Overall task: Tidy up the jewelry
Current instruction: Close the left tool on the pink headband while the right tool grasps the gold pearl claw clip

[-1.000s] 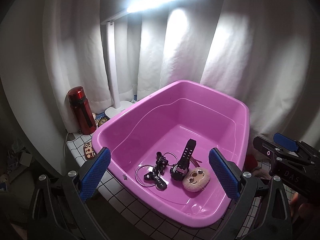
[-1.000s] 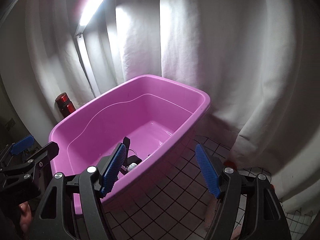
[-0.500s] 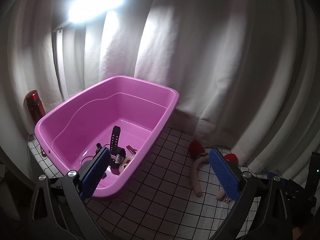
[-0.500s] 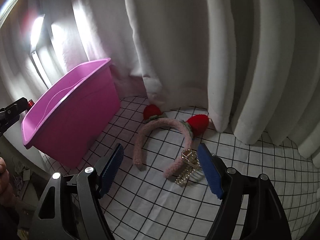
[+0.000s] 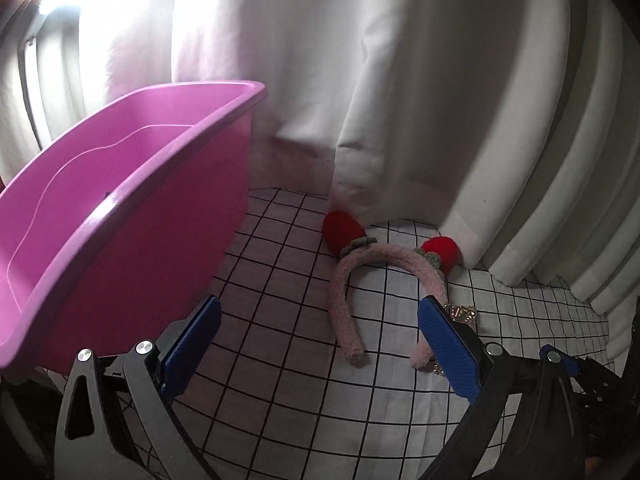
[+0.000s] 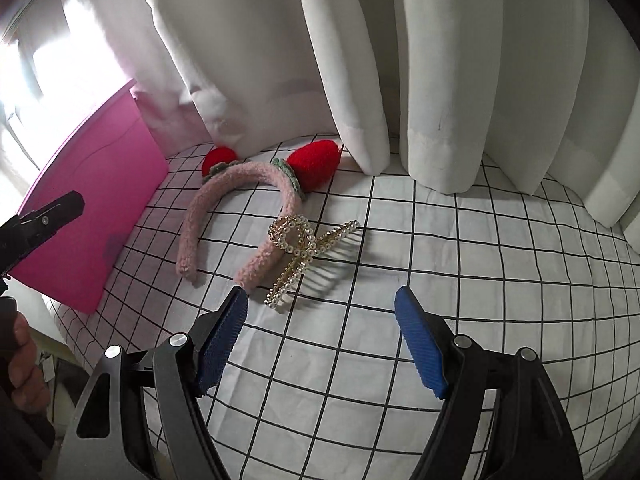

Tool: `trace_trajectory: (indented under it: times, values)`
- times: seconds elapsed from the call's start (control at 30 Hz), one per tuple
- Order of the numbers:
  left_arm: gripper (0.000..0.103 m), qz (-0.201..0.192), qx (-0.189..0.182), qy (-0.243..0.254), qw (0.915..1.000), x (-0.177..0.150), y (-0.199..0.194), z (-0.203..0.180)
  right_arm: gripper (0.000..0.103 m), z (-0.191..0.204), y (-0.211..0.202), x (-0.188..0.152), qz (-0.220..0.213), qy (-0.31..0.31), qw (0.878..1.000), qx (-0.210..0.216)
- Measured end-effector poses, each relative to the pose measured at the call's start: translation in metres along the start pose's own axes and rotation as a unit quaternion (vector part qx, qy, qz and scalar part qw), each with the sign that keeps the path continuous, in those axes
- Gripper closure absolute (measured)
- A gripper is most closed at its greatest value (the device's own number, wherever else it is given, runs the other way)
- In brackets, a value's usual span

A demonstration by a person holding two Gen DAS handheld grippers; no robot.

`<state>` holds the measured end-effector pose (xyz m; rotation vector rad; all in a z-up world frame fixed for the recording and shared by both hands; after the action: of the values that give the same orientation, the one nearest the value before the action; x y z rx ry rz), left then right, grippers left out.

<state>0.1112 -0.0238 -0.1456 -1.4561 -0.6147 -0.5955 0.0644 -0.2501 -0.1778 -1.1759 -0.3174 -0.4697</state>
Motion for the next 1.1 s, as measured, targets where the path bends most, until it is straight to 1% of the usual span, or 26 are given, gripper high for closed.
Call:
trace_trajectory:
  times: [0.1,0.23,0.4,0.5,0.67,0.87,1.1]
  values:
    - [0.006,0.012,0.003,0.013,0.9998,-0.006,0.024,-0.007,0.030,-0.002,0.020,0.003,0.007,0.004,1.000,0.002]
    - [0.006,0.022,0.013,0.026,0.9994,-0.011,0.053,-0.009,0.030,-0.002,0.047,0.007,0.015,0.000,1.000,-0.009]
    - [0.006,0.027,0.012,0.037,0.9989,-0.011,0.080,-0.012,0.030,-0.011,0.068,0.008,0.019,0.002,0.999,-0.044]
    - [0.006,0.028,0.012,0.046,0.9985,-0.011,0.091,-0.015,0.030,-0.013,0.076,0.008,0.020,0.006,0.999,-0.044]
    - [0.006,0.034,0.009,0.050,0.9982,-0.010,0.106,-0.018,0.030,-0.015,0.086,0.012,0.018,0.001,0.998,-0.065]
    - [0.006,0.040,0.011,0.056,0.9976,-0.013,0.122,-0.024,0.030,-0.016,0.099,0.014,0.022,-0.007,0.997,-0.079]
    - [0.006,0.055,0.004,0.047,0.9974,-0.014,0.136,-0.030,0.030,-0.016,0.110,0.017,0.019,-0.014,0.996,-0.087]
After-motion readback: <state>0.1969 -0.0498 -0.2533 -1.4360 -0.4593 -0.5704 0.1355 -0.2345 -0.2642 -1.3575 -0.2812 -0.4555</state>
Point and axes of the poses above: each gripper's, at about its wrist camera, not at the fingertips, and y roughly the way its jaws point, z to its left, x to its top, the point moved 7 cm from there along y, roughly the way its jaws point, and after that the axes turned 11 degrees about x, right-handed, at the moved point
